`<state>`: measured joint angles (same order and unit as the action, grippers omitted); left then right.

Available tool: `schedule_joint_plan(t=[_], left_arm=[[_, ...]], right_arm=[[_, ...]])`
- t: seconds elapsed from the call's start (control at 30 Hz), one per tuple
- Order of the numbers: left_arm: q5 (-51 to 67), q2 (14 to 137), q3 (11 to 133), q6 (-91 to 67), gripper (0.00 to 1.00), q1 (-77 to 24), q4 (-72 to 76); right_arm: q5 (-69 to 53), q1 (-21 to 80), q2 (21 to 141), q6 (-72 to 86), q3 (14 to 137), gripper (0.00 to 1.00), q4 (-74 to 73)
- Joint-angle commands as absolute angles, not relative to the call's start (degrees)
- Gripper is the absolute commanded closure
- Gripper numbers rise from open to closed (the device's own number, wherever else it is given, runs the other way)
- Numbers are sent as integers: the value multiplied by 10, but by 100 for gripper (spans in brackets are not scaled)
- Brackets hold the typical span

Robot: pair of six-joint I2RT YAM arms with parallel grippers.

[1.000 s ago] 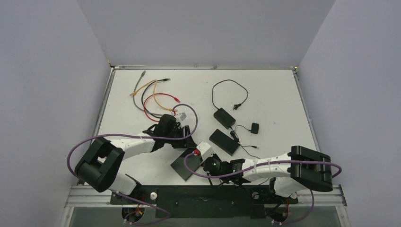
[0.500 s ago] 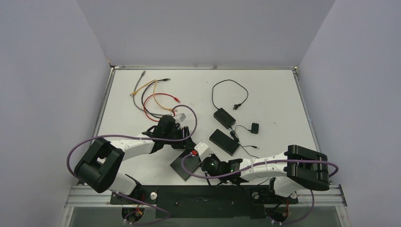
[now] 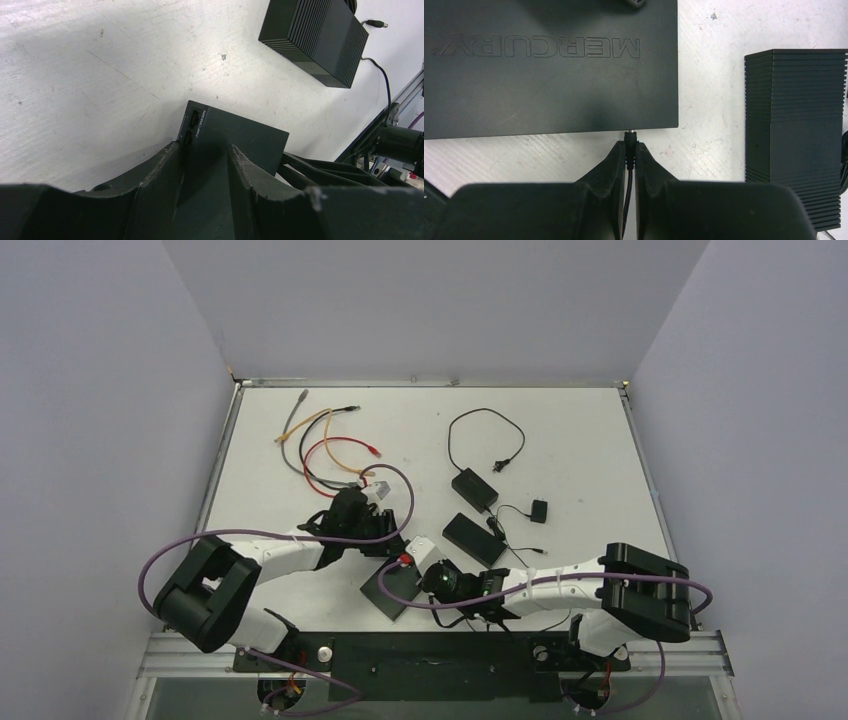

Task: Insert the plug into the switch port
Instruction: Insert the power into the switch port.

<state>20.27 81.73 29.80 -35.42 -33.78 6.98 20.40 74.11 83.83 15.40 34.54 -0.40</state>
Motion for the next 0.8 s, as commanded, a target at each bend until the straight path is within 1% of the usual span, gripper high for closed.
schedule_joint_plan(t=[0.0,0.47,0.77], left_arm=[[254,807,284,-357,65,-357,60],[261,787,258,-364,68,-369,76],[269,781,248,-369,69,-375,90]], right_arm=[[211,723,851,131,398,100,94],[151,701,867,86,436,100,141],[130,689,859,54,426,100,207]])
